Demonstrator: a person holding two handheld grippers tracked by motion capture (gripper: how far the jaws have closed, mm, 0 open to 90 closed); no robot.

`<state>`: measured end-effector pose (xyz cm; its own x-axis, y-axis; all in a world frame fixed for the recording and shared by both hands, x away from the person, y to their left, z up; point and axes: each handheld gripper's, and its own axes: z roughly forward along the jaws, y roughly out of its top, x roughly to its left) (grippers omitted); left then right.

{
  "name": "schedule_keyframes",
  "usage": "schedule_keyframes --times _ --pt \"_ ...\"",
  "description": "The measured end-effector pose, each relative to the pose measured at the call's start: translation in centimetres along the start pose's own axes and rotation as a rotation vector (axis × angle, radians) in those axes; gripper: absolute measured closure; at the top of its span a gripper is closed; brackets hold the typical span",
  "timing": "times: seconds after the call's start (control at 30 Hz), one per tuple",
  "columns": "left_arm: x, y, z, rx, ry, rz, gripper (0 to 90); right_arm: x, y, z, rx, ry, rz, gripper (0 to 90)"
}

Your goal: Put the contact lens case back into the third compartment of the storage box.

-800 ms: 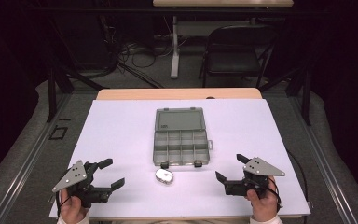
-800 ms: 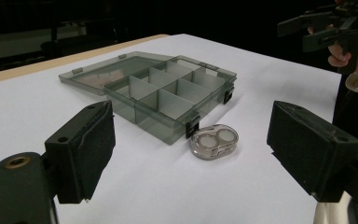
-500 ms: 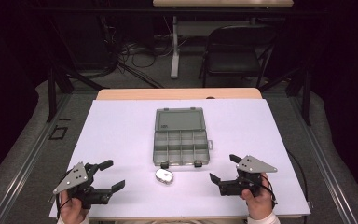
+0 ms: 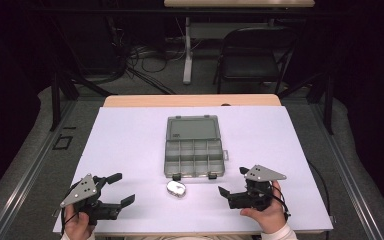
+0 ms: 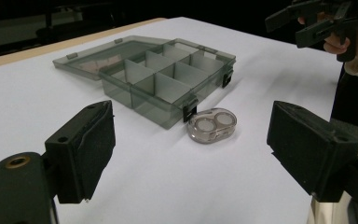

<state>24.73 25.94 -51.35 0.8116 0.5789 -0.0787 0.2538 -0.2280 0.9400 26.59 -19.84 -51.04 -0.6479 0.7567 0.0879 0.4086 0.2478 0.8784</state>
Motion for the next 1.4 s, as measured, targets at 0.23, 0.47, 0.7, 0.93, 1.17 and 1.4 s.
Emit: schedule_keyframes --times 0.23,0.47,0.7,0.93,1.17,1.4 --pt "-0.5 -0.1 -0.3 0.041 0.018 0.007 15.7 0.4 0.2 1.3 0.041 0.007 -0.029 4.9" --pt "-0.7 -0.2 -0.5 0.042 0.017 -0.006 15.7 1.1 0.3 2.0 0.074 0.028 -0.061 6.7" --pt "-0.4 -0.3 -0.5 0.036 0.002 -0.012 15.7 1.9 1.4 2.6 0.104 0.055 -0.094 8.9" --pt "-0.4 -0.3 -0.5 0.036 -0.004 -0.021 15.7 2.2 2.5 3.2 0.121 0.080 -0.094 12.9" --pt "-0.3 -0.3 -0.4 0.039 -0.013 -0.022 15.7 2.9 3.4 4.1 0.132 0.088 -0.127 14.2" --pt "-0.2 -0.3 -0.4 0.034 -0.028 -0.028 15.7 3.9 4.0 5.7 0.171 0.119 -0.162 14.6"
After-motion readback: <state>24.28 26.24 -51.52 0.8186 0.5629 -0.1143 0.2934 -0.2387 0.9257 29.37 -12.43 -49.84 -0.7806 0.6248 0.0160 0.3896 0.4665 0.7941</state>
